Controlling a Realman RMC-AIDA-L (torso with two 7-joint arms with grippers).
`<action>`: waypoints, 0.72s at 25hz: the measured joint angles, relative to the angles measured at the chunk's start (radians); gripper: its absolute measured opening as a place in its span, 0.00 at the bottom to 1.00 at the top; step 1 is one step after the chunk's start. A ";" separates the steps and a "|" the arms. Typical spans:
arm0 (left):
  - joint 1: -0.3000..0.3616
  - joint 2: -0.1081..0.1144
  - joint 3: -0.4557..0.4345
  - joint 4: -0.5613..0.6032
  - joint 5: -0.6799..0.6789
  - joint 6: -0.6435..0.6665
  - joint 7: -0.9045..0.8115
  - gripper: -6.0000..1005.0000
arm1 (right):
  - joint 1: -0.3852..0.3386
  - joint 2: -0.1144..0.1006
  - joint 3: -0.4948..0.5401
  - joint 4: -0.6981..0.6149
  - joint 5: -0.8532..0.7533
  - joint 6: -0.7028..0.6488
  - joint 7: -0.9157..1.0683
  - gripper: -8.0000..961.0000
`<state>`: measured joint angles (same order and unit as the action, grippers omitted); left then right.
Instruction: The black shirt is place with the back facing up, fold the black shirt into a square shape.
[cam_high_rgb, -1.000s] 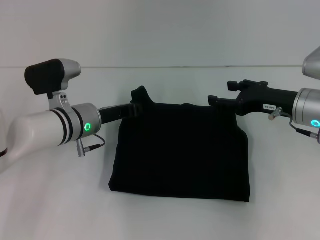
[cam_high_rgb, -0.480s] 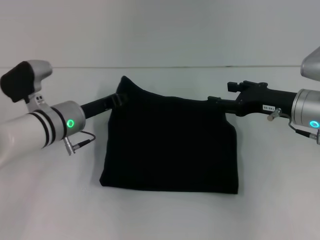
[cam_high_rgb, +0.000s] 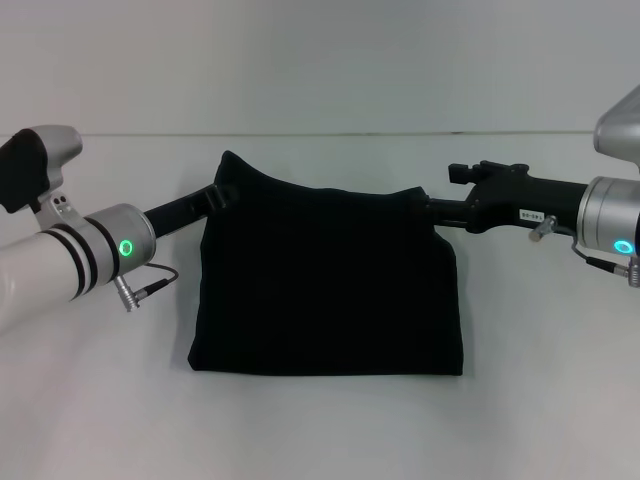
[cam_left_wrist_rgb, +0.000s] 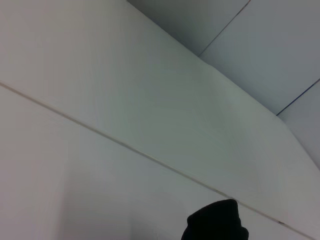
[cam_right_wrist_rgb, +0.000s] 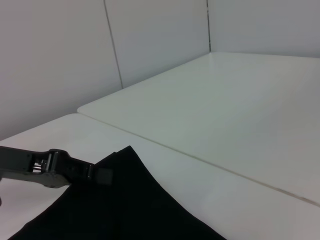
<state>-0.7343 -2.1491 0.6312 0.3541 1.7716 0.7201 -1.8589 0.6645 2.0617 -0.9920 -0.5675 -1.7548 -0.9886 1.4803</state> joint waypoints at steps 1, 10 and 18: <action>-0.001 0.000 0.000 0.000 0.000 0.000 0.000 0.06 | 0.001 0.000 0.000 0.000 0.000 0.000 0.000 0.89; -0.013 0.005 0.009 0.002 0.000 0.004 0.003 0.07 | 0.003 0.000 -0.002 0.000 0.000 0.002 -0.002 0.89; 0.006 0.008 0.004 0.014 0.006 -0.002 0.005 0.07 | 0.006 0.000 -0.002 0.000 -0.006 0.004 -0.003 0.88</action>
<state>-0.7287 -2.1413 0.6349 0.3680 1.7781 0.7183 -1.8543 0.6707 2.0617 -0.9940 -0.5675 -1.7613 -0.9843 1.4772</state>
